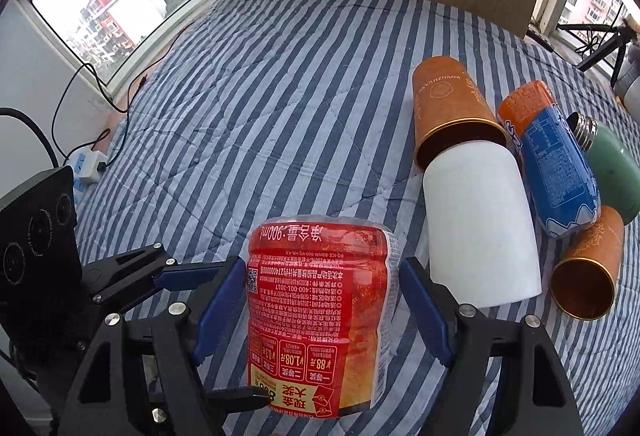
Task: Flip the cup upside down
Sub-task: 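Lift and rotate the canister with the right gripper until its lid points up, then lower the canister upright onto the bedspread and open the right gripper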
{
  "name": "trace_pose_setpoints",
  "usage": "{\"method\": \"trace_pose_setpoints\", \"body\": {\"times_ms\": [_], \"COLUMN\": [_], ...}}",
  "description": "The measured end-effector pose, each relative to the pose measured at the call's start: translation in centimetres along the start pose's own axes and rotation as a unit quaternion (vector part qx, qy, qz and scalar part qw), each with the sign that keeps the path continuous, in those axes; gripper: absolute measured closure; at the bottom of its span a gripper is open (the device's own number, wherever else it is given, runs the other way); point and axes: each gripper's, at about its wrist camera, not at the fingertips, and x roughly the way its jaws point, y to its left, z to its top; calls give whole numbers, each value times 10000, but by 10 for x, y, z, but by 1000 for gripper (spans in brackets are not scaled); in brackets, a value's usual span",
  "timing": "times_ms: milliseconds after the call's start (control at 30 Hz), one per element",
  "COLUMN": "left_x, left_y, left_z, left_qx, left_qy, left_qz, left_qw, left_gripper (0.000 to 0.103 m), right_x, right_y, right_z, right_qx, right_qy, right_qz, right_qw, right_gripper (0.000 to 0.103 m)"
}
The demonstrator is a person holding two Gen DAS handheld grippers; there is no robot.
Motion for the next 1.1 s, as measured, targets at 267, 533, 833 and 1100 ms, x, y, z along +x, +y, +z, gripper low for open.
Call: {"method": "trace_pose_setpoints", "body": {"times_ms": [267,533,833,1100], "left_x": [9,12,30,36], "left_y": [-21,-64,-92,-96], "left_z": [1,1,-13,-40], "left_qx": [435,1405,2314,2513], "left_qy": [-84,-423,-611,-469], "left_qz": [156,742,1288,1285], "left_qw": [9989,9864,9624,9582], "left_gripper": [23,27,28,29], "right_x": [-13,-41,-43,-44], "right_y": [-5,-19,-29,-26], "right_z": [-22,-53,-90,-127], "right_qx": [107,215,46,-289], "right_qy": [-573,-1619,-2763,-3170], "right_qz": [207,353,243,128], "right_qw": [9981,9859,9608,9479], "right_gripper": [28,28,28,29]}}
